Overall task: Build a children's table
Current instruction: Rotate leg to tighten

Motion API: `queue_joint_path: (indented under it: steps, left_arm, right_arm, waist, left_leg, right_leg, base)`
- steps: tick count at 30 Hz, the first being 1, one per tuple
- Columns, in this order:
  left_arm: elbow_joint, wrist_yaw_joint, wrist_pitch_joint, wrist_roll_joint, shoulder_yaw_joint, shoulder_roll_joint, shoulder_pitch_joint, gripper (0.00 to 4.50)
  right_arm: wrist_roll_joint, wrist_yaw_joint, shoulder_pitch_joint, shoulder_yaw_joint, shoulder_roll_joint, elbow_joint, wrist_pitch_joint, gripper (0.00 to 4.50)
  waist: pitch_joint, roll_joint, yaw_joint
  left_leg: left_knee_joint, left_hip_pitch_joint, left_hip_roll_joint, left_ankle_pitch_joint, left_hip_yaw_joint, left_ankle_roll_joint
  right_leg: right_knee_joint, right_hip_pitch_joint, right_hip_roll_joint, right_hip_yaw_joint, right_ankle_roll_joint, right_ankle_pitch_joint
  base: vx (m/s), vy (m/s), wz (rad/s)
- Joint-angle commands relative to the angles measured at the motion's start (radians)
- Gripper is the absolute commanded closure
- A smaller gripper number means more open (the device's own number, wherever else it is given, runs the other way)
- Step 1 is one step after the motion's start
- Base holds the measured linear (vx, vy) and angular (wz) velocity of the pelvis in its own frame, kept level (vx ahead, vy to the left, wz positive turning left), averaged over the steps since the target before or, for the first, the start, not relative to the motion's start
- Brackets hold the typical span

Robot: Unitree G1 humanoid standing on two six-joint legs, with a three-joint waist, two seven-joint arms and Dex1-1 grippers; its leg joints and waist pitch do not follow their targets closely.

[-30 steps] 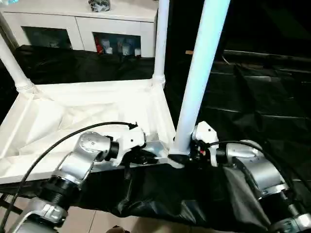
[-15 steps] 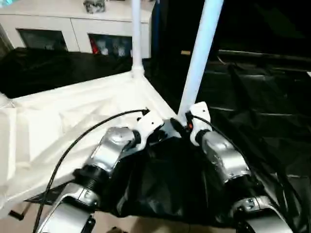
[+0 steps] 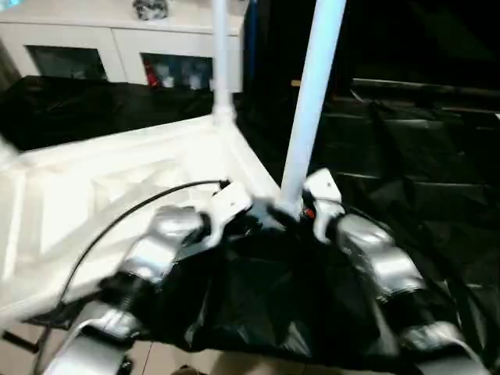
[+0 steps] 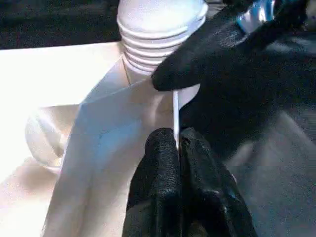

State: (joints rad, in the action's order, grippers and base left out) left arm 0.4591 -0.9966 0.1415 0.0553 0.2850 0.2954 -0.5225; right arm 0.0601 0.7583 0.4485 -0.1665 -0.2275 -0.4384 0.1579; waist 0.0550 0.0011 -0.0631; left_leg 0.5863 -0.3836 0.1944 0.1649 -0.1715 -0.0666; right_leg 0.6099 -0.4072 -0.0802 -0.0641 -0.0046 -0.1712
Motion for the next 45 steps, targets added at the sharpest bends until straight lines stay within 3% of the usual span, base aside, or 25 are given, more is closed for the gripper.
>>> queue_joint_path:
  steps: [1,9,19,25,29,31,33,34,36,41,42,44,45]
  left_arm:
    - [-0.051,-0.058,-0.055,-0.058,0.023,-0.013,-0.003,4.50]
    - [-0.113,-0.191,-0.048,-0.103,0.035,0.040,0.026,4.50]
    - [-0.124,-0.234,-0.045,-0.108,0.038,0.057,0.032,4.50]
    - [-0.129,-0.224,-0.029,-0.114,0.033,0.049,0.037,4.50]
    - [-0.028,0.006,0.016,-0.038,-0.004,-0.043,-0.026,4.50]
    - [-0.004,0.057,0.028,-0.022,-0.009,-0.063,-0.042,4.50]
    - [0.053,0.171,0.055,0.014,-0.016,-0.108,-0.079,4.50]
    - [0.053,0.171,0.055,0.014,-0.016,-0.108,-0.079,4.50]
    - [0.098,0.250,0.074,0.022,-0.028,-0.154,-0.111,4.50]
    - [0.125,0.273,0.058,0.028,-0.025,-0.199,-0.137,4.50]
    - [0.124,0.262,0.044,0.030,-0.021,-0.199,-0.137,4.50]
    - [0.119,0.241,0.024,0.028,-0.012,-0.197,-0.134,4.50]
    - [0.113,0.234,0.027,0.026,-0.009,-0.194,-0.130,4.50]
  right_arm:
    - [0.020,0.101,-0.017,-0.048,-0.016,0.059,-0.032,0.66]
    - [0.073,0.318,-0.078,-0.103,-0.128,0.185,-0.012,0.66]
    - [0.066,0.351,-0.091,-0.121,-0.142,0.206,-0.008,1.65]
    - [0.067,0.332,-0.104,-0.124,-0.131,0.212,0.002,1.80]
    - [-0.005,-0.016,-0.054,-0.042,0.016,0.055,0.046,1.81]
    - [-0.016,-0.096,-0.041,-0.022,0.049,0.018,0.051,1.81]
    - [-0.022,-0.275,-0.001,0.033,0.124,-0.062,0.061,1.82]
    - [-0.022,-0.275,-0.001,0.033,0.124,-0.062,0.061,1.82]
    - [-0.007,-0.392,0.037,0.077,0.181,-0.125,0.072,1.82]
    - [-0.026,-0.419,0.080,0.077,0.223,-0.174,0.026,1.82]
    - [-0.025,-0.401,0.082,0.078,0.226,-0.170,0.021,1.47]
    - [-0.017,-0.385,0.085,0.083,0.228,-0.168,0.013,1.27]
    - [-0.005,-0.373,0.083,0.088,0.229,-0.163,0.014,1.10]
  waist:
    - [-0.064,-0.009,-0.001]
    - [-0.061,-0.009,-0.013]
    - [-0.062,-0.009,-0.019]
    - [-0.064,-0.008,-0.020]
    - [-0.062,-0.009,-0.011]
    - [-0.058,-0.008,0.001]
    - [-0.058,-0.007,0.010]
    - [-0.059,-0.008,0.012]
    - [-0.061,-0.006,0.012]
    - [-0.066,-0.002,0.011]
    - [-0.068,-0.002,0.009]
    - [-0.069,-0.002,0.008]
    - [-0.070,0.003,0.007]
  left_leg:
    - [-0.070,0.020,0.034,0.282,0.003,0.032]
    - [-0.073,0.018,0.036,0.294,0.005,0.035]
    - [-0.073,0.019,0.035,0.300,0.006,0.020]
    - [-0.072,0.018,0.035,0.278,0.005,0.026]
    - [-0.072,0.018,0.030,0.286,0.004,0.004]
    - [-0.074,0.023,0.027,0.337,0.012,-0.025]
    - [-0.072,0.027,0.026,0.363,0.013,-0.024]
    - [-0.073,0.026,0.025,0.364,0.013,-0.022]
    - [-0.073,0.022,0.025,0.342,0.013,-0.017]
    - [-0.072,0.016,0.026,0.297,0.009,-0.005]
    - [-0.071,0.015,0.026,0.285,0.008,0.001]
    - [-0.070,0.014,0.026,0.263,0.006,0.012]
    - [-0.069,0.014,0.025,0.255,0.006,0.016]
  right_leg:
    - [-0.088,0.040,-0.059,0.045,-0.176,-0.326]
    - [-0.088,0.042,-0.061,0.046,-0.170,-0.353]
    - [-0.088,0.040,-0.060,0.045,-0.166,-0.367]
    - [-0.084,0.042,-0.059,0.045,-0.177,-0.327]
    - [-0.087,0.038,-0.058,0.043,-0.173,-0.363]
    - [-0.097,0.036,-0.062,0.037,-0.143,-0.480]
    - [-0.105,0.029,-0.063,0.038,-0.124,-0.507]
    - [-0.106,0.030,-0.062,0.038,-0.122,-0.510]
    - [-0.105,0.033,-0.062,0.039,-0.120,-0.485]
    - [-0.094,0.039,-0.059,0.042,-0.153,-0.347]
    - [-0.089,0.043,-0.059,0.042,-0.162,-0.314]
    - [-0.085,0.045,-0.059,0.043,-0.176,-0.269]
    - [-0.083,0.047,-0.059,0.042,-0.181,-0.257]
  base:
    - [0.000,0.000,0.00]
    - [0.000,0.000,0.00]
    - [0.000,0.000,0.00]
    - [0.000,0.000,0.00]
    - [0.000,0.000,0.00]
    - [0.000,0.000,0.00]
    - [0.000,0.000,0.00]
    - [0.000,0.000,0.00]
    - [0.000,0.000,0.00]
    - [0.000,0.000,0.00]
    - [0.000,0.000,0.00]
    - [0.000,0.000,0.00]
    - [0.000,0.000,0.00]
